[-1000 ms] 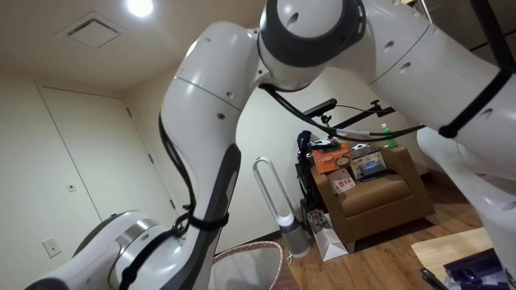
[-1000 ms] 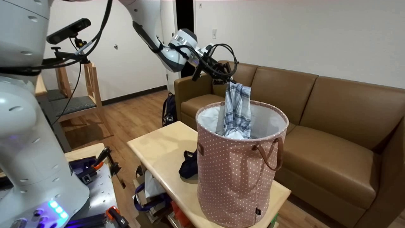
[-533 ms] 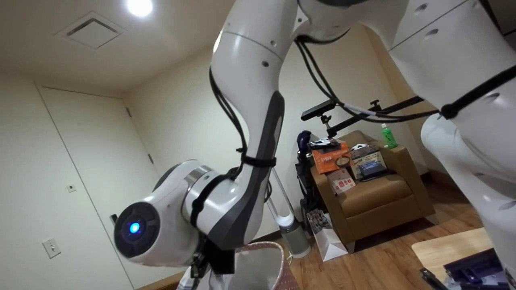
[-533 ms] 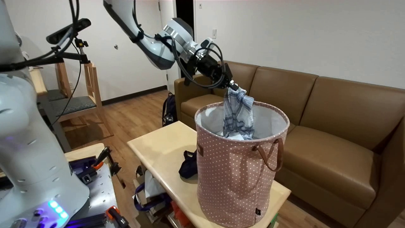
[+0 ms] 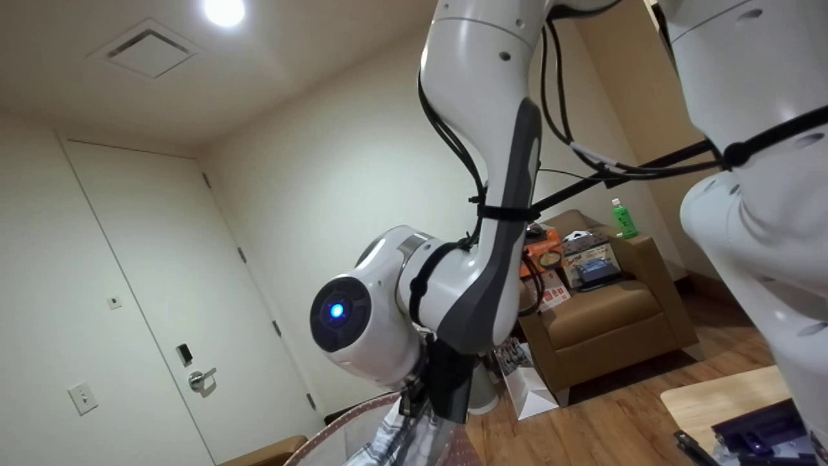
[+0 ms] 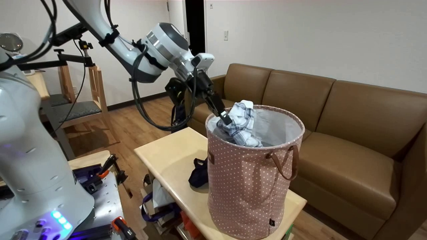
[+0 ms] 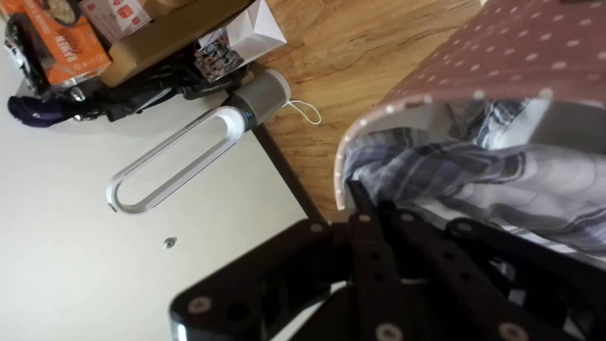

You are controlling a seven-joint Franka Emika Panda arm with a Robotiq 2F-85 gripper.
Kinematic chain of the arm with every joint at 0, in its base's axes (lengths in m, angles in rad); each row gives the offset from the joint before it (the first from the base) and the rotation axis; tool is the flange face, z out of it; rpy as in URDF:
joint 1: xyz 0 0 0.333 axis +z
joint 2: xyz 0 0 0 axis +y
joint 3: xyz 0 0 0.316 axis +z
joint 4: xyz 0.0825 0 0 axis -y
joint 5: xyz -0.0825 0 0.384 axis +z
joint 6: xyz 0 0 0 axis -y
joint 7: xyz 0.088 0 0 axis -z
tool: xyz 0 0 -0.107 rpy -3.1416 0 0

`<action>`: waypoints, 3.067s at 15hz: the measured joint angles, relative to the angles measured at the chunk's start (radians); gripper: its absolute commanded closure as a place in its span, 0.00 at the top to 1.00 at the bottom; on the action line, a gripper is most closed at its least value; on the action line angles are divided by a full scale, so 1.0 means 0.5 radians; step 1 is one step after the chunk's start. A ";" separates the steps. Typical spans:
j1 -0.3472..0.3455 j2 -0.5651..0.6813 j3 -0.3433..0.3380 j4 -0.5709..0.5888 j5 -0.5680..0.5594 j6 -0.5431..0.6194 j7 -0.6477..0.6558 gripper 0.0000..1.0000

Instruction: Put the pajama pants into the laundry bin

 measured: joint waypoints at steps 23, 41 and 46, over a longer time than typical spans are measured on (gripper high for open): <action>-1.094 0.935 1.180 0.522 1.536 1.451 -2.238 0.92; -0.644 0.408 1.150 0.911 2.639 0.336 -3.457 1.00; -0.216 0.403 0.674 0.896 2.483 0.179 -3.065 1.00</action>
